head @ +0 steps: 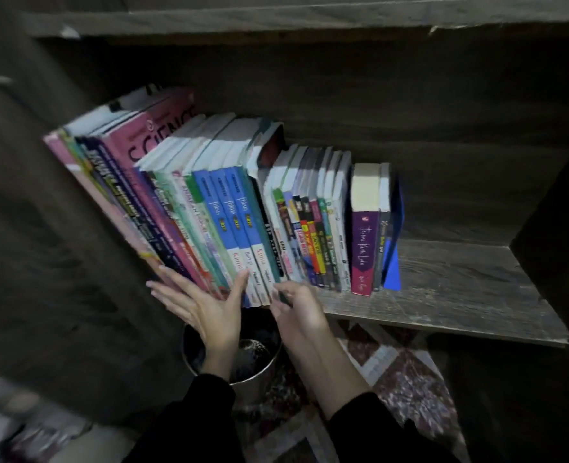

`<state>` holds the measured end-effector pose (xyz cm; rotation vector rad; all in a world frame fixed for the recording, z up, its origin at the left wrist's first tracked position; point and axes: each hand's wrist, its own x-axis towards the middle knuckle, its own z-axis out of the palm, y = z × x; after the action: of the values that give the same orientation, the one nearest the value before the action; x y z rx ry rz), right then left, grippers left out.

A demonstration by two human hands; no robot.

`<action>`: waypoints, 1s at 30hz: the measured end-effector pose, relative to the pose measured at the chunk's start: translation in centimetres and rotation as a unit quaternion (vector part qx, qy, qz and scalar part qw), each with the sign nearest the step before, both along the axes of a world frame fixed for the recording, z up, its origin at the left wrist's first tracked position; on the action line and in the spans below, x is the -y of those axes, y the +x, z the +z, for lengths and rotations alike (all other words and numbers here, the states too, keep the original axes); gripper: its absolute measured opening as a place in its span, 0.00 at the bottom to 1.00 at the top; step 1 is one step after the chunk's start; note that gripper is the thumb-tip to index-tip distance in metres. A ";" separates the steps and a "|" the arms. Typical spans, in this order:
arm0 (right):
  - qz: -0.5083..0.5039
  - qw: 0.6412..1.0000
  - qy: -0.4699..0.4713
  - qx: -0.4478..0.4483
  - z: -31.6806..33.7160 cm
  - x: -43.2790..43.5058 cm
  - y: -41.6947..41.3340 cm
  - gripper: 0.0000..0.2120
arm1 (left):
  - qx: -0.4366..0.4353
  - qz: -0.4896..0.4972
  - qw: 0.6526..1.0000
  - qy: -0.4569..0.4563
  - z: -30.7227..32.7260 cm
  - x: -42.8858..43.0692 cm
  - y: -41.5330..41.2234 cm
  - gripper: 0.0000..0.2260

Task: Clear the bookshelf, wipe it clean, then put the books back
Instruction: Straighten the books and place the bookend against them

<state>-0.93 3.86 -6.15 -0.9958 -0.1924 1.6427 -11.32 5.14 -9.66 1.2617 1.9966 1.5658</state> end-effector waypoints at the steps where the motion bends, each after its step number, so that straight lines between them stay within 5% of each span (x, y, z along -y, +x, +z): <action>1: 0.006 1.000 -0.006 0.009 0.0 -0.4 -0.7 0.30 | 0.016 -0.004 1.000 -0.001 0.0 -0.1 -0.7 0.60; 3: 0.030 0.999 -0.006 0.011 -0.4 -1.2 -2.0 0.47 | 0.036 -0.021 0.999 -0.001 0.1 -0.6 -1.6 0.60; 4: 0.033 0.999 -0.005 0.001 -0.6 -1.6 -2.4 0.47 | 0.035 -0.035 0.999 -0.004 0.0 -1.0 -1.9 0.60; 8: -0.012 1.000 -0.006 -0.011 -1.0 -2.9 -3.1 0.29 | 0.008 -0.064 0.998 -0.018 -0.9 -2.4 -2.3 0.57; 13: -0.031 0.999 0.016 -0.026 -0.3 -2.4 -3.3 0.19 | -0.005 -0.054 0.999 0.001 -1.4 -3.1 -2.6 0.52; 16: 0.033 0.996 0.023 0.082 -1.1 -1.7 -2.3 0.19 | -0.017 -0.059 0.998 0.001 -1.5 -3.1 -3.1 0.51; 18: 0.100 0.952 0.013 0.288 -2.3 -1.1 -0.9 0.29 | -0.019 -0.074 0.997 0.004 -1.1 -2.3 -4.0 0.48; 19: 0.127 0.903 0.023 0.410 -2.9 -0.8 -0.1 0.36 | -0.024 -0.076 0.997 0.011 -1.0 -1.8 -4.6 0.46; 22: 0.182 0.675 0.087 0.709 -3.4 -0.4 1.0 0.42 | 0.022 -0.062 0.997 0.039 -1.2 -1.2 -7.2 0.45; 24: 0.169 0.590 0.113 0.782 -3.5 -0.4 0.9 0.43 | 0.042 -0.073 0.996 0.035 -1.3 -1.6 -8.3 0.45; 30: 0.127 0.617 0.118 0.767 -4.8 -0.3 -1.0 0.63 | 0.037 -0.072 0.996 0.046 -1.8 -2.3 -8.5 0.43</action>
<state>-1.97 4.13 -10.97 -1.9642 -1.6976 0.4602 -19.84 7.42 -11.50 1.3292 1.7643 1.6267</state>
